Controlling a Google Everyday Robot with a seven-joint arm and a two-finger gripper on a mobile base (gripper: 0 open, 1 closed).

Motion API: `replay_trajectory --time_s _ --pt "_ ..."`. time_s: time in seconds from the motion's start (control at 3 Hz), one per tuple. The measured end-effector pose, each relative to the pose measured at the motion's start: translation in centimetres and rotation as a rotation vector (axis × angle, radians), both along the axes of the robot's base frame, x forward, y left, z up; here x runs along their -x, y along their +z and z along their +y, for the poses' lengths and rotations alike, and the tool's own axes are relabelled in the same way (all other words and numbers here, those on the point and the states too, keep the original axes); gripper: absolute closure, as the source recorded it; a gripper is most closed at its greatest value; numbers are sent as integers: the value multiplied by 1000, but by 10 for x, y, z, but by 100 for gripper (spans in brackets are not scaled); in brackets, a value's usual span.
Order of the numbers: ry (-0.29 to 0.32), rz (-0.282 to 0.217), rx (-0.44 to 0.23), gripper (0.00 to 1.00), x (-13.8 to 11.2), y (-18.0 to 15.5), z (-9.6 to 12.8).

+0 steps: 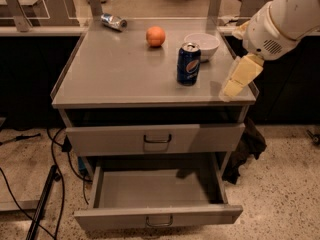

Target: Place pepsi can into middle drawer

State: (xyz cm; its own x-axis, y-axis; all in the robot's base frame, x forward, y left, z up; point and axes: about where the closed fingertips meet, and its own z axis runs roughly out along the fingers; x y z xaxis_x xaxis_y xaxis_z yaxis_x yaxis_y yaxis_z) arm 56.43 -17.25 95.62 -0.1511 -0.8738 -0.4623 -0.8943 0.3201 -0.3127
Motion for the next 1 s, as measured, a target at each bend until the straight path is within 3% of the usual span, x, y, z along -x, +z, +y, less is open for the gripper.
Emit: replay_trajectory --time_s 0.33,0.67,1.0 --pt "-6 -20 -7 0 -6 2 1" --pt "-80 -15 -4 0 -5 -2 -14" --pt "-170 -44 -48 0 -18 -7 -35"
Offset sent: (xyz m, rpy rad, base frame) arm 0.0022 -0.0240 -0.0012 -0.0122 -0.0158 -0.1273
